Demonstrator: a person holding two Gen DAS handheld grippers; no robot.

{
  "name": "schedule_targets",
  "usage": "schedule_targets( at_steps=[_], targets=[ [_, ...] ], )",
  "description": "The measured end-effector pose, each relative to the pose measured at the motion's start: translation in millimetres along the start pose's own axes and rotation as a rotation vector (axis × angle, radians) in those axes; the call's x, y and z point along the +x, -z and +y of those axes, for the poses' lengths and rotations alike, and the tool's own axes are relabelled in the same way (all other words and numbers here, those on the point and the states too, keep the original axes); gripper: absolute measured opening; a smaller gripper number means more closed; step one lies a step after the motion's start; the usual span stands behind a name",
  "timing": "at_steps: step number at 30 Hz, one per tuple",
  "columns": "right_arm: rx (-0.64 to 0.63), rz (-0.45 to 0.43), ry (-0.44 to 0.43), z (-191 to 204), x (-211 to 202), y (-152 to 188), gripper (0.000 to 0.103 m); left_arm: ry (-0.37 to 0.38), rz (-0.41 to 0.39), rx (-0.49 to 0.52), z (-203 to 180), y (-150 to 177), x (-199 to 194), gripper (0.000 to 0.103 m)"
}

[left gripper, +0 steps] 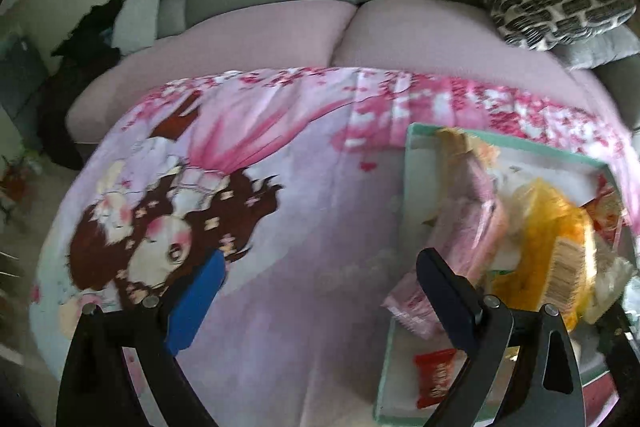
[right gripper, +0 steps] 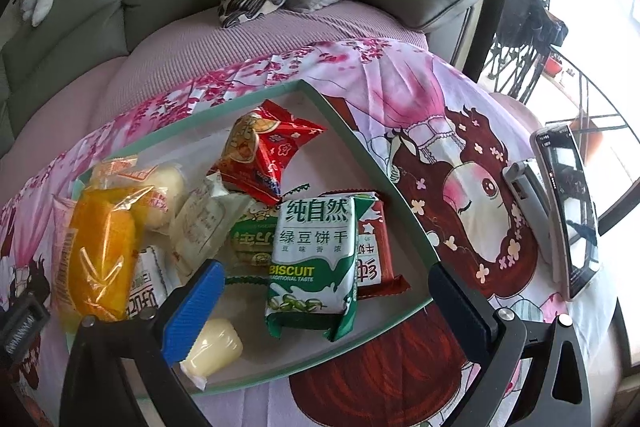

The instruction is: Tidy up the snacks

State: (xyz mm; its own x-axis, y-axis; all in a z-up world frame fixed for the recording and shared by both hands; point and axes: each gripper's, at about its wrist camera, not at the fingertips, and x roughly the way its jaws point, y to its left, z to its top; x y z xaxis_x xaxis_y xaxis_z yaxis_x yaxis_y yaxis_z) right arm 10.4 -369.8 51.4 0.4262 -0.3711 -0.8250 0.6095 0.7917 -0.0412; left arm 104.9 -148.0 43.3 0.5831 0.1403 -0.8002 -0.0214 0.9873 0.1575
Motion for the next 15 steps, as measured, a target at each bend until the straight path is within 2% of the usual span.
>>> schedule_targets(
  at_steps=[4, 9, 15],
  targets=[
    [-0.024, -0.011, -0.007, 5, -6, 1, 0.103, -0.051, -0.006, 0.058, -4, 6, -2, 0.097],
    [-0.047, -0.028, -0.030, 11, -16, 2, 0.103, 0.001, 0.007, 0.029, 8, 11, -6, 0.097],
    [-0.088, -0.035, -0.020, 21, -25, 8, 0.103, 0.007, -0.003, 0.011, 22, 18, -13, 0.097]
  ],
)
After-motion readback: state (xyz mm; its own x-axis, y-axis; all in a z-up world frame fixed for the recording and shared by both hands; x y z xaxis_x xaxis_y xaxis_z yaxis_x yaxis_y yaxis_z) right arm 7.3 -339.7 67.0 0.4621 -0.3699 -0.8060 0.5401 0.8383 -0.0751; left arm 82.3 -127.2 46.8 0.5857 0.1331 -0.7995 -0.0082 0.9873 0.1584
